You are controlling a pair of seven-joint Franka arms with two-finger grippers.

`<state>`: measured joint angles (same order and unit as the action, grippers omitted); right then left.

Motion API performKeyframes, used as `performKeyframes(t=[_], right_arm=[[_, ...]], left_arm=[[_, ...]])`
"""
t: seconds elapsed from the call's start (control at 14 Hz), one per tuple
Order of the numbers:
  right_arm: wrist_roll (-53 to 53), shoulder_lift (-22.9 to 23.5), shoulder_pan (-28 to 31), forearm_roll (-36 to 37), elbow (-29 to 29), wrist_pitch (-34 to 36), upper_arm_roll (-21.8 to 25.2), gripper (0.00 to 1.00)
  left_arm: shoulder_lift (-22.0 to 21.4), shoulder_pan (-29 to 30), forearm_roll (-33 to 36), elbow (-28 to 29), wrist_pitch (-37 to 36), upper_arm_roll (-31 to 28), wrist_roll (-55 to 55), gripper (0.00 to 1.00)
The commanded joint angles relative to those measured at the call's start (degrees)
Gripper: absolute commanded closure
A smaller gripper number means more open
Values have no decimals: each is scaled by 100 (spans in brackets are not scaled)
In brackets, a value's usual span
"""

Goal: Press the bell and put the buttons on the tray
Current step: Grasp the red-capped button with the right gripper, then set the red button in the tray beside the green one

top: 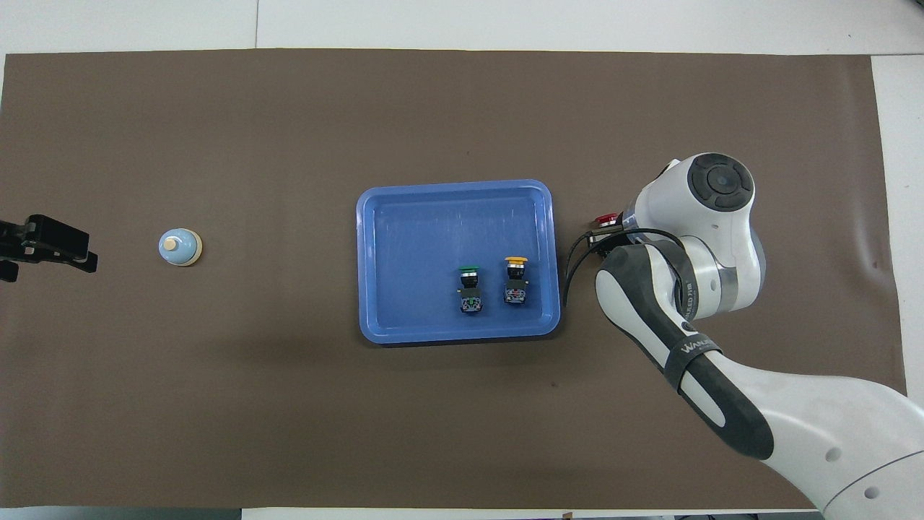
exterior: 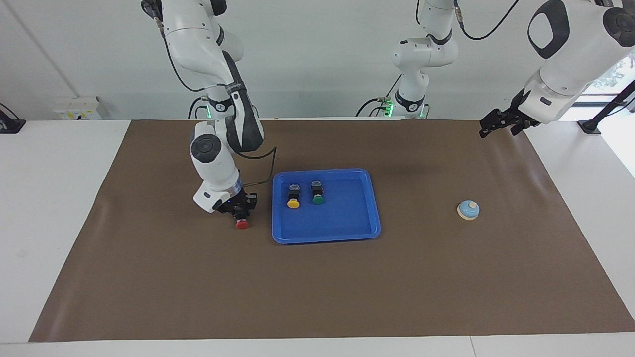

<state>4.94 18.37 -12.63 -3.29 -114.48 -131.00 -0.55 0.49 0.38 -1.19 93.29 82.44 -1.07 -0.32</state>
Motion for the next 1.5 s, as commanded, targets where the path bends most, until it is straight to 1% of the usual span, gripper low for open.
performKeyframes(t=[0.0, 0.07, 0.14, 0.21, 0.29, 0.43, 0.72, 0.86, 1.0, 1.29, 1.43], right_arm=[[95, -62, -178, -66, 485, 476, -50, 100], [217, -45, -318, -84, 853, 818, -59, 100], [575, 95, -589, -84, 1344, 1134, -50, 100], [1005, 209, -809, -84, 1706, 1329, -59, 100], [1322, 271, -1073, -84, 1910, 1392, -50, 100], [1763, 438, -1670, -58, 2139, 1401, -41, 100], [2975, 1096, -2489, -58, 2754, 1288, -50, 100], [3118, 1142, -2517, -84, 2651, 972, -59, 100], [3337, 1238, -2691, -84, 2606, 901, -50, 100], [3523, 1353, -2798, -101, 2527, 812, -59, 100], [3531, 1353, -2807, -338, 2387, 629, -59, 100]], left_arm=[[-93, -82, -30, 40, -17, -69, -38, 0], [-93, -82, -30, 40, -17, -69, -38, 0], [-93, -82, -30, 40, -17, -87, -38, 0], [-93, -82, -30, 40, -17, -87, -38, 0], [-93, -82, -30, 40, -17, -69, -38, 0], [-93, -82, -30, 40, -17, -69, -38, 0], [-93, -82, -30, 49, -17, -69, -38, 0], [-93, -82, -30, 40, -17, -69, -38, 0], [-93, -82, -30, 49, -17, -69, -38, 0], [-93, -82, -30, 40, -17, -69, -38, 0], [-93, -82, -30, 49, -17, -69, -38, 0]])
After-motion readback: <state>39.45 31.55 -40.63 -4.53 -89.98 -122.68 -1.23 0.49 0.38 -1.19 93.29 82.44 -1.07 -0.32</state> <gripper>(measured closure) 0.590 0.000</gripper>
